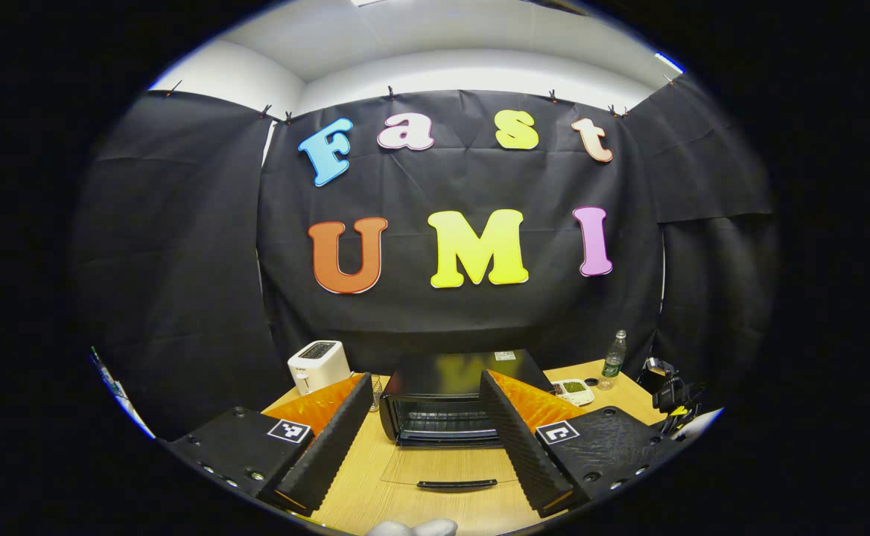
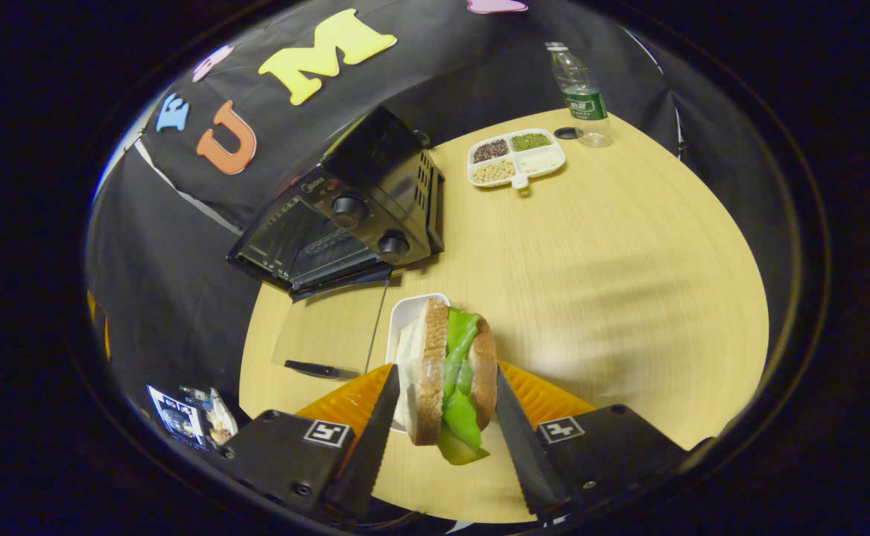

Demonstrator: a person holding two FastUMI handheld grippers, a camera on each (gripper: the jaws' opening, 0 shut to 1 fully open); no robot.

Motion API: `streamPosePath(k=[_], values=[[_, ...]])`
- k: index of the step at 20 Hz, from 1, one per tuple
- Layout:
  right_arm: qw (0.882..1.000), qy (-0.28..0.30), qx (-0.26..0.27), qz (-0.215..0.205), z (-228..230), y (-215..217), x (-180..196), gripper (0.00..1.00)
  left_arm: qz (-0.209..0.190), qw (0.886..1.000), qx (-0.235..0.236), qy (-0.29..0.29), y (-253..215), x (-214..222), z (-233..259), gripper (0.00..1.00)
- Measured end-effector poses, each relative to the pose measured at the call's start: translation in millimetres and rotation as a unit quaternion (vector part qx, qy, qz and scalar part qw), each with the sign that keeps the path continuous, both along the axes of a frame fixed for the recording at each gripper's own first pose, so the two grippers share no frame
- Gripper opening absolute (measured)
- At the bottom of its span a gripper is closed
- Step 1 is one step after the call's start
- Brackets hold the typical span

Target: Open the electric oven with the left hand, put the food in, and close the electric oven.

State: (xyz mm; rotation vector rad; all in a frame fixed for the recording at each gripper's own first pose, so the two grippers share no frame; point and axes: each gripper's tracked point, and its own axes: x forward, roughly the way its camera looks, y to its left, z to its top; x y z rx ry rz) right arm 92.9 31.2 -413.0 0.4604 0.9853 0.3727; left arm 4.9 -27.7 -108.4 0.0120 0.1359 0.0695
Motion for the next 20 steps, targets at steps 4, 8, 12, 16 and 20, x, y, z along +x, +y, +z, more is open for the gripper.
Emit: streamPosePath(k=[4,8,12,16,20], values=[[0.999,0.026,0.036,0.01,0,4,-1,0.55,0.004,1.0,0.003,0.007,-3,2,-4,0.94],[0.998,0.036,0.057,0.012,4,7,-3,0.34,0.002,1.0,-0.003,0.018,-6,3,-11,0.94],[0.999,0.019,0.041,0.018,17,7,-8,0.37,-0.006,1.0,-0.003,0.013,-7,3,-8,0.94],[0.998,-0.012,0.058,0.003,57,16,-3,0.33,-0.012,1.0,-0.008,0.007,1,1,-5,0.94],[0.989,-0.029,0.14,-0.04,92,54,4,0.33,-0.023,1.0,-0.009,0.004,12,-2,-1,0.94]])
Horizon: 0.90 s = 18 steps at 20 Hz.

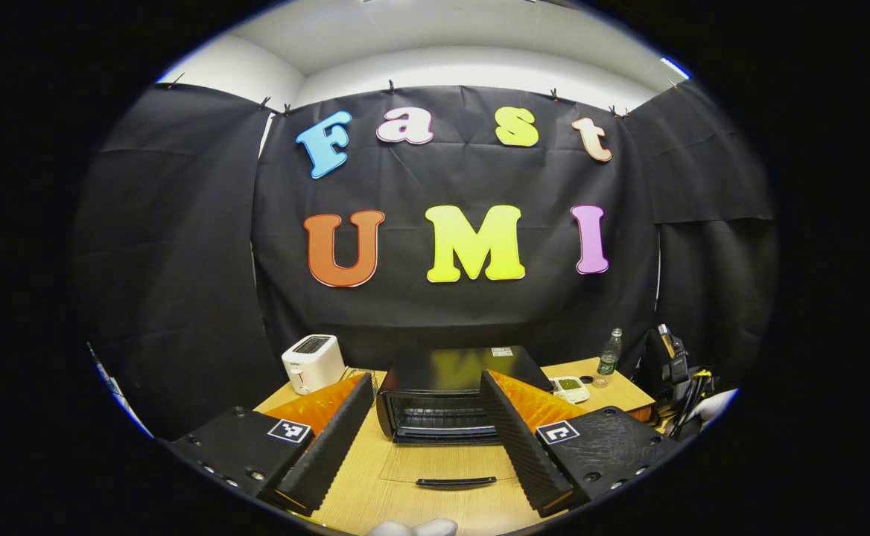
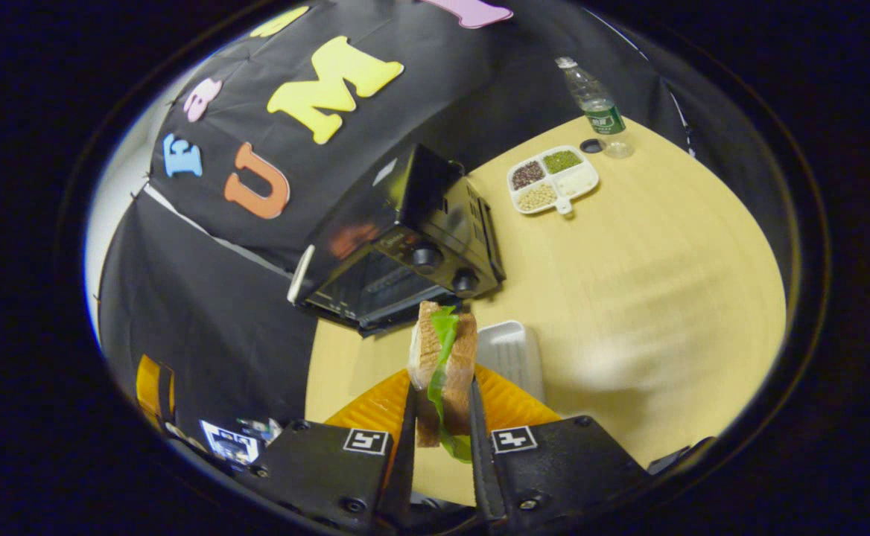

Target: Open the electric oven with the left hand, put the food in, and close the electric oven.

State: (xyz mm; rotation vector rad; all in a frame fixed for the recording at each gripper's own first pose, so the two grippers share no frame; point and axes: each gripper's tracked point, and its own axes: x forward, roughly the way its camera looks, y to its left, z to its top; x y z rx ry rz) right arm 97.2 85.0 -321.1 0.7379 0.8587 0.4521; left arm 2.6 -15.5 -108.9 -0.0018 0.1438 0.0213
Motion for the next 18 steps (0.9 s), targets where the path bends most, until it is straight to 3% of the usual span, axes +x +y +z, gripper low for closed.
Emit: streamPosePath(k=[5,8,11,13,18], values=[[0.992,0.027,0.109,-0.06,-12,73,7,0.37,-0.019,1.0,0.005,0.002,19,-2,-2,0.94],[0.983,0.033,0.154,-0.093,-25,116,14,0.32,-0.026,1.0,0.01,0.011,35,-3,-7,0.94],[0.971,0.026,0.191,-0.143,-35,148,33,0.36,-0.033,0.999,0.019,0.02,51,-4,-13,0.94],[0.959,0.02,0.219,-0.181,-37,163,52,0.32,-0.04,0.999,0.025,0.026,57,-4,-18,0.94],[0.941,0.0,0.245,-0.232,-43,195,97,0.36,-0.063,0.997,0.035,0.041,64,-3,-30,0.94]])
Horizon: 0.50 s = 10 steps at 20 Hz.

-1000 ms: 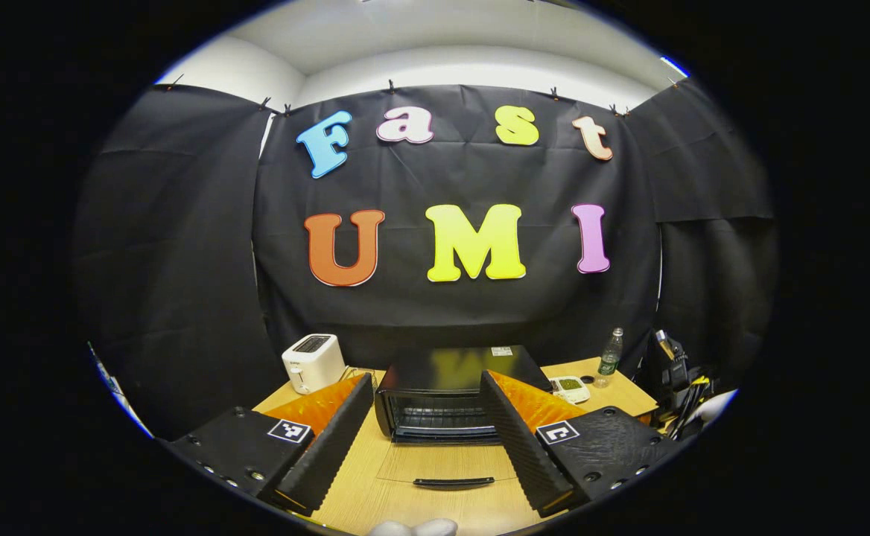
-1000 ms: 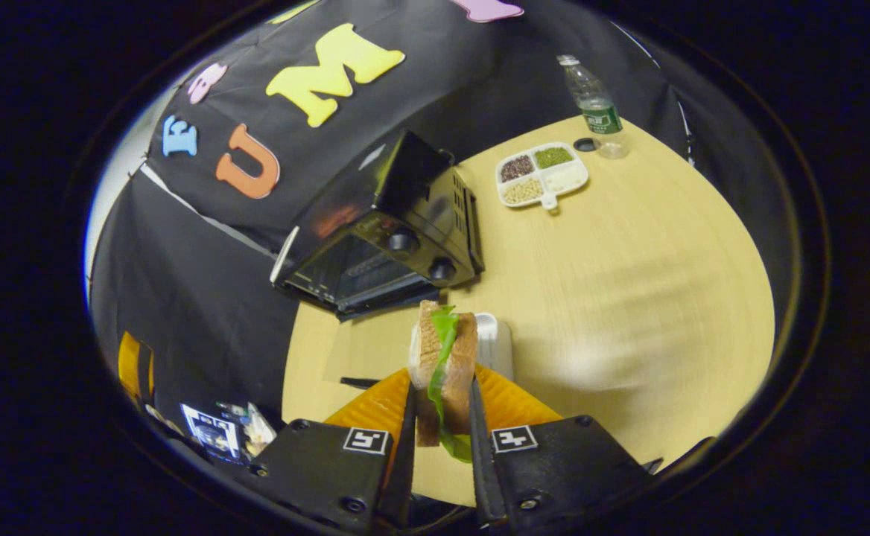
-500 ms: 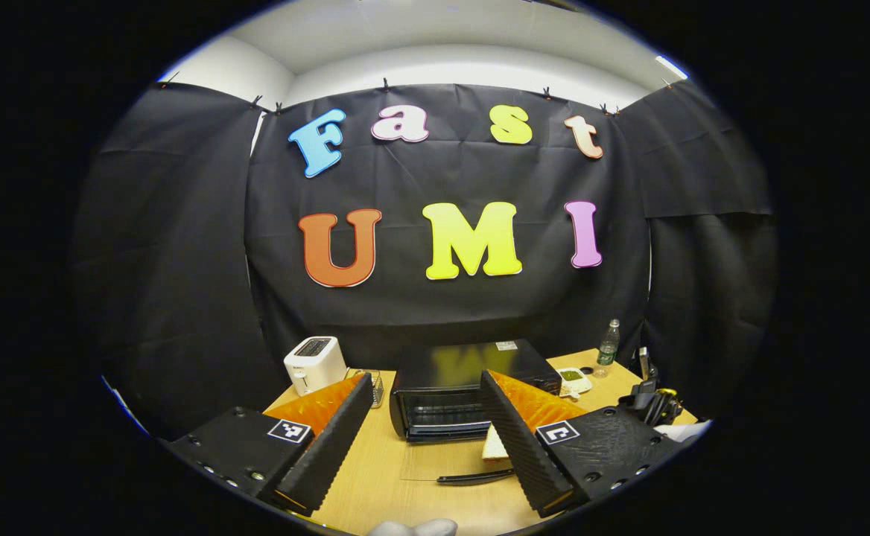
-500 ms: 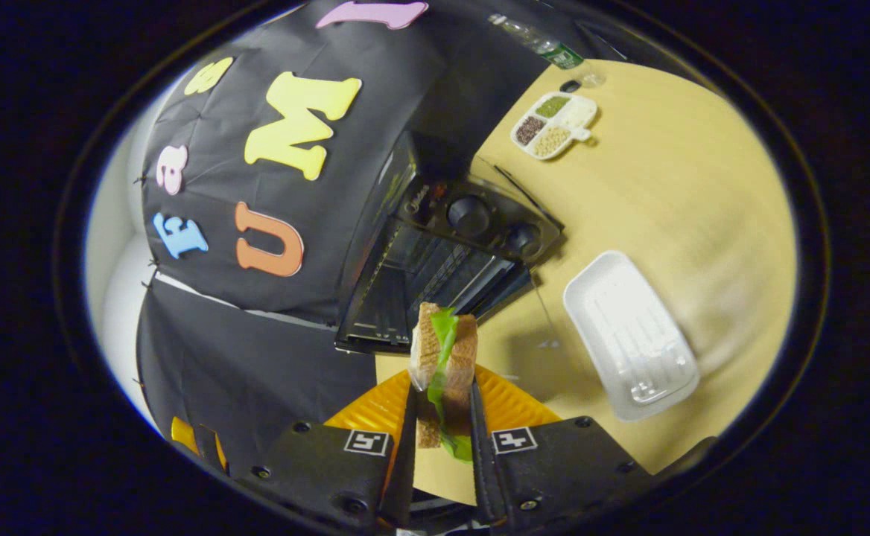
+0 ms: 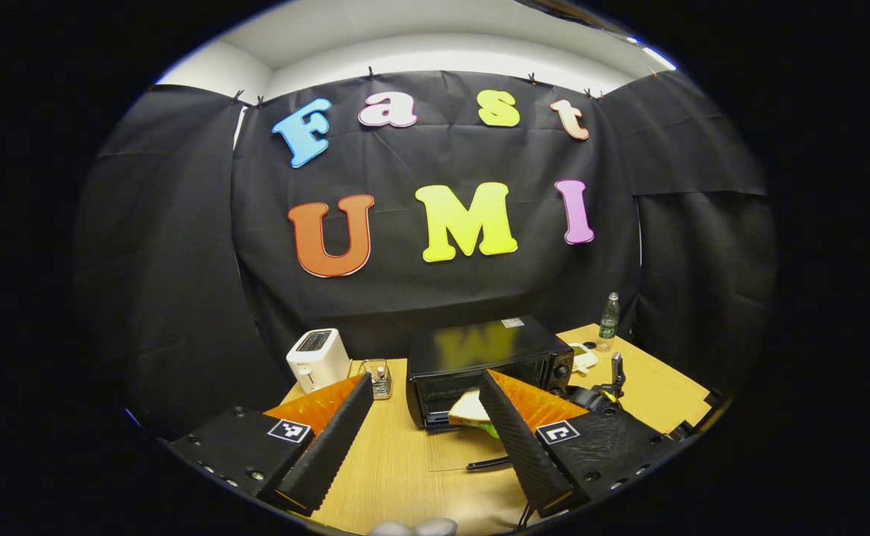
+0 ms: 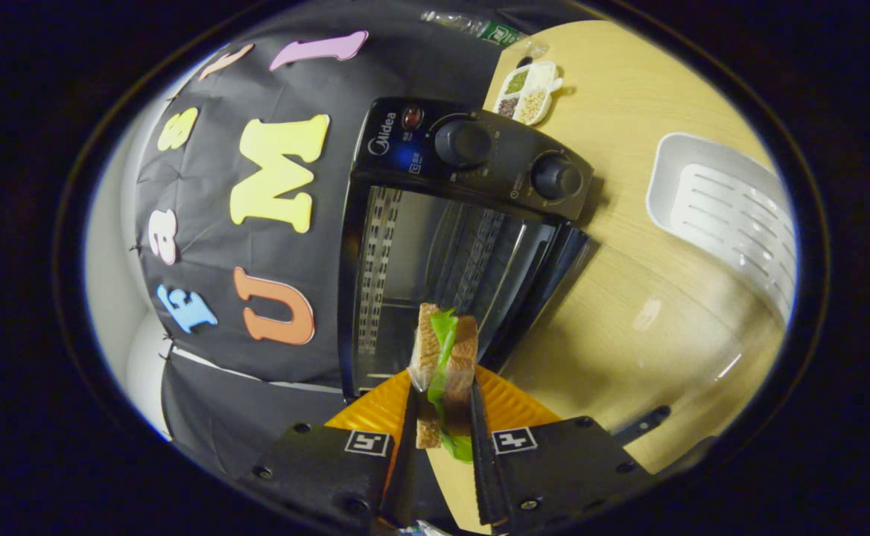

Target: Open the electric oven with the left hand, put the food in, and close the electric oven.

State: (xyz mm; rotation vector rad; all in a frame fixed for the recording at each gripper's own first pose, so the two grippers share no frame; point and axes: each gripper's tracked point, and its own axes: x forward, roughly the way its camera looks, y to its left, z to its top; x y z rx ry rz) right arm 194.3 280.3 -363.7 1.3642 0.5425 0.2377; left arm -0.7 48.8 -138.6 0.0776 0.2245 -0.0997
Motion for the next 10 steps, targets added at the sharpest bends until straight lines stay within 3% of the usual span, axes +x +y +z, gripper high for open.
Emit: streamPosePath(k=[1,2,4,5,6,7,9,10], values=[[1.0,0.001,0.0,-0.012,-3,3,10,0.31,-0.003,1.0,-0.001,0.003,1,0,-2,0.94],[1.0,0.005,0.004,-0.025,-5,4,18,0.36,-0.004,1.0,-0.002,0.004,3,1,-3,0.94],[0.999,-0.002,0.008,-0.05,-4,3,36,0.31,-0.005,1.0,-0.004,0.003,6,2,-5,0.94],[0.998,-0.005,0.002,-0.057,-4,3,45,0.36,-0.002,1.0,-0.004,0.005,8,3,-6,0.94],[0.998,-0.004,0.004,-0.07,-4,1,53,0.31,-0.001,1.0,-0.007,0.007,10,4,-9,0.94],[0.996,-0.003,0.009,-0.083,-5,-1,63,0.36,0.001,1.0,-0.009,0.009,10,4,-11,0.95],[0.995,0.0,0.003,-0.101,-10,-4,80,0.31,0.006,1.0,-0.007,0.015,16,4,-15,0.95],[0.995,0.003,-0.009,-0.1,-14,-1,83,0.36,0.009,1.0,-0.007,0.016,18,4,-16,0.95]])
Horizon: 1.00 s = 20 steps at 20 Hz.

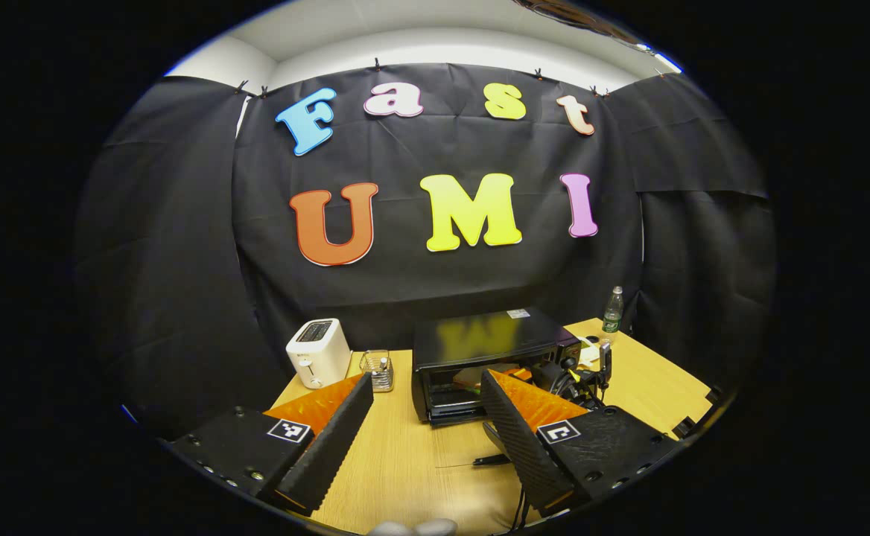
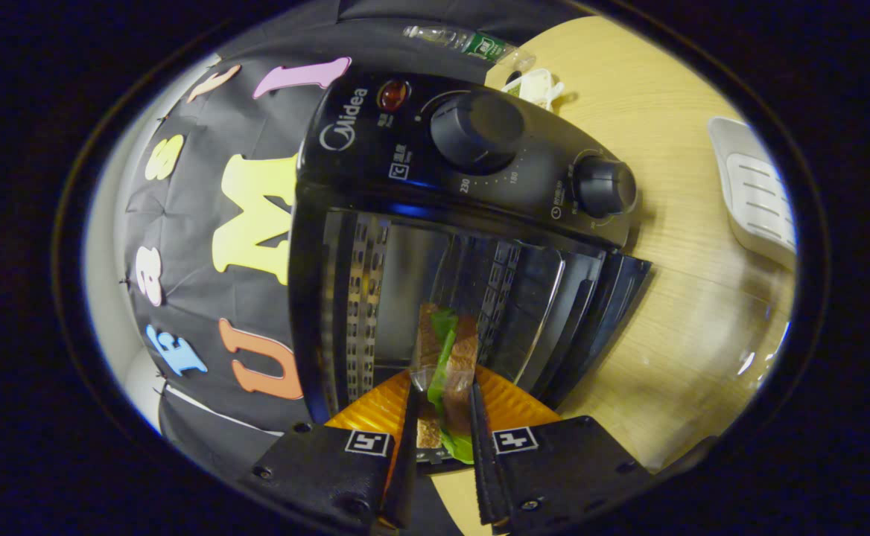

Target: Open the electric oven with the left hand, put the food in, and close the electric oven.

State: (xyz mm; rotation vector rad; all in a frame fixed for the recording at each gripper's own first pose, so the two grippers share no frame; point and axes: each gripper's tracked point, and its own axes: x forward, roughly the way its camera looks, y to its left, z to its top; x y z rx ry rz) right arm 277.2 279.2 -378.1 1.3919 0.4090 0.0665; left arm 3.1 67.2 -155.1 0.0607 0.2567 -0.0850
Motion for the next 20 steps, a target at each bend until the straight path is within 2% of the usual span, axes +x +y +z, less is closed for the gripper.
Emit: streamPosePath(k=[1,2,3,4,5,6,7,8,9,10,11,13,16,19,20], values=[[1.0,0.006,-0.012,0.006,-4,4,0,0.36,0.002,1.0,0.0,0.001,1,1,0,0.95],[1.0,0.007,-0.018,0.009,-7,8,1,0.31,0.003,1.0,0.001,0.002,2,1,-1,0.95],[1.0,0.009,-0.028,0.007,-9,7,1,0.36,0.005,1.0,0.001,0.002,3,1,-1,0.95],[0.999,0.012,-0.037,0.001,-12,4,3,0.33,0.006,1.0,0.001,0.004,4,1,-1,0.95],[0.999,0.015,-0.048,0.001,-13,7,2,0.37,0.007,1.0,-0.001,0.004,4,1,-2,0.95],[0.998,0.011,-0.058,0.001,-11,4,0,0.45,0.008,1.0,-0.004,0.006,4,2,-2,0.95],[0.998,0.003,-0.068,0.001,-8,4,3,0.58,0.011,1.0,-0.007,0.008,6,0,-3,0.95],[0.996,0.001,-0.089,0.002,-6,3,4,0.88,0.009,1.0,-0.011,0.011,5,0,-5,0.95],[0.994,0.0,-0.112,0.005,-5,1,3,0.89,0.009,1.0,-0.01,0.013,4,0,-5,0.95],[0.991,0.003,-0.136,0.013,-6,0,1,0.98,0.008,1.0,-0.008,0.012,3,0,-5,0.95],[0.986,0.008,-0.164,0.018,-7,-2,-2,0.98,0.007,1.0,-0.006,0.01,4,-1,-3,0.95],[0.971,0.013,-0.236,0.028,-10,-9,-5,0.99,0.006,1.0,-0.004,0.008,3,-4,-3,0.95],[0.932,0.017,-0.361,0.033,-14,-30,-9,1.0,0.004,1.0,-0.006,0.005,-1,-6,-2,0.95],[0.904,-0.014,-0.425,0.036,5,-34,-6,1.0,0.002,1.0,-0.006,0.003,-3,-7,1,0.95],[0.9,-0.018,-0.434,0.042,8,-34,-8,0.94,0.003,1.0,-0.007,0.001,-3,-7,2,0.95]])
